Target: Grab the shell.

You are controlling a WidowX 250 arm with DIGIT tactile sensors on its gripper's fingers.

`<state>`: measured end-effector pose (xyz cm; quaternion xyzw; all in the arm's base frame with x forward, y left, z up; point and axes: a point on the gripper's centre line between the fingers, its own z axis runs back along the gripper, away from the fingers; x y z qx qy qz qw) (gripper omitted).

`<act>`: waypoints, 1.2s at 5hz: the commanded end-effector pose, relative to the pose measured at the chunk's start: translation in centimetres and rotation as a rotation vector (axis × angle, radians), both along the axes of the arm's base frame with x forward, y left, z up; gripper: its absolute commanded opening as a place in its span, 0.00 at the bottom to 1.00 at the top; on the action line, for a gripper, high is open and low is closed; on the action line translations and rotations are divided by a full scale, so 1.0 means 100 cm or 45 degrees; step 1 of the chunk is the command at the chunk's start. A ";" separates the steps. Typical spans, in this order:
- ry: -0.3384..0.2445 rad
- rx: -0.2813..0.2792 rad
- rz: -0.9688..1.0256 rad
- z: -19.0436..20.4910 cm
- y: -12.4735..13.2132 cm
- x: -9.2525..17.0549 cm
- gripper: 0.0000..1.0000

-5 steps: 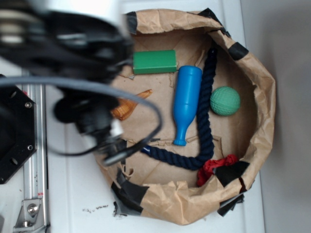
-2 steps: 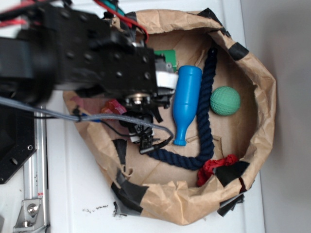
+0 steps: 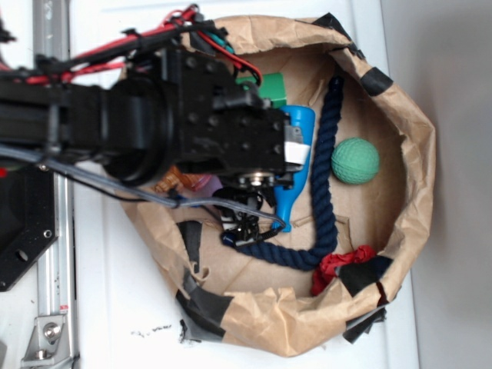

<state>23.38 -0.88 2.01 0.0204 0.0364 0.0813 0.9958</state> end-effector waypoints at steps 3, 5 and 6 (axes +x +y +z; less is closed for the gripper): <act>0.050 0.022 -0.108 -0.001 -0.002 -0.040 0.00; -0.129 -0.072 -0.155 0.027 0.006 -0.024 0.00; -0.382 -0.164 -0.156 0.078 0.002 -0.013 0.00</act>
